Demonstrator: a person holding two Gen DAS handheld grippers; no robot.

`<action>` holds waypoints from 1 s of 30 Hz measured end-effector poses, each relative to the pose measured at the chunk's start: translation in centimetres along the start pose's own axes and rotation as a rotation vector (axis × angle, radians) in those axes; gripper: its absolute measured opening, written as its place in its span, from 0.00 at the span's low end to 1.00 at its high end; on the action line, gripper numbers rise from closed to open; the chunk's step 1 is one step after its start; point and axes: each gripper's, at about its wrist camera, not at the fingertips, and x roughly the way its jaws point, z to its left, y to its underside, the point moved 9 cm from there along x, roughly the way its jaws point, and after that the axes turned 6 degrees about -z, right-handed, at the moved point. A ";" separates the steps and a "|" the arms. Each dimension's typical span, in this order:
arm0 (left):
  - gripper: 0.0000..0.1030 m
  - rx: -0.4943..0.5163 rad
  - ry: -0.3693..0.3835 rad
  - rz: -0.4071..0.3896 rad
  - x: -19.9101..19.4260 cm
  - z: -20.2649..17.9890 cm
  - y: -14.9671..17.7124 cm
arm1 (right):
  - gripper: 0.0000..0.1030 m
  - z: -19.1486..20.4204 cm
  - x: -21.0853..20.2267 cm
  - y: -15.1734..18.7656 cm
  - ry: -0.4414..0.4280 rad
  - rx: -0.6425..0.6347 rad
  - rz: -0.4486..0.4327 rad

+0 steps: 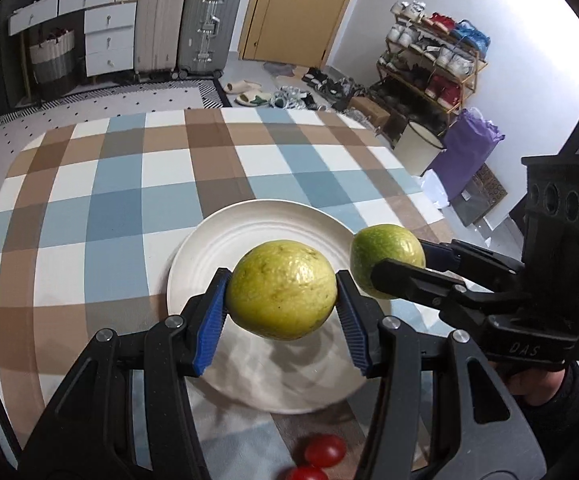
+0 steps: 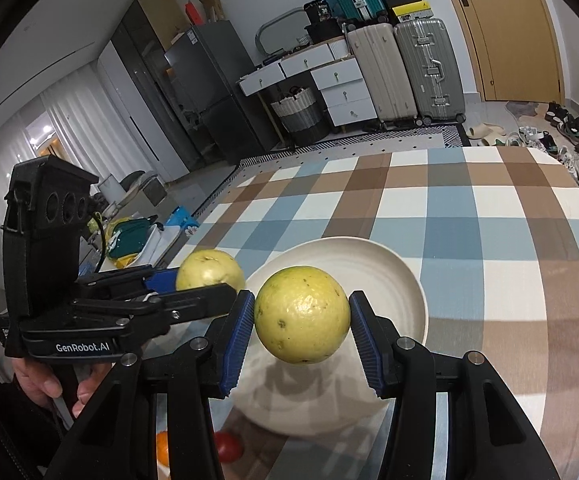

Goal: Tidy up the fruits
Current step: 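Carry both yellow-green fruits onto the cream plate and open both tools, then lift both tools away from the plate back toward the fruits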

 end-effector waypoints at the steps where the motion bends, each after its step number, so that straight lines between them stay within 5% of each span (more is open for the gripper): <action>1: 0.48 0.005 -0.003 0.004 0.5 0.1 -0.1 | 0.48 -0.3 0.5 -0.1 0.003 0.002 0.005; 17: 0.48 0.012 0.023 0.101 6.9 1.2 1.2 | 0.48 -2.7 4.6 1.4 0.018 0.017 0.073; 23: 0.48 0.016 0.031 0.095 6.7 1.2 1.4 | 0.49 -2.9 4.3 1.3 0.027 0.006 0.057; 26: 0.50 0.044 0.019 0.077 5.8 0.8 1.2 | 0.60 -2.7 3.1 0.6 0.020 0.008 0.018; 30: 0.51 0.035 0.006 0.049 4.0 0.7 0.9 | 0.62 -2.4 1.4 -0.2 0.024 0.010 -0.022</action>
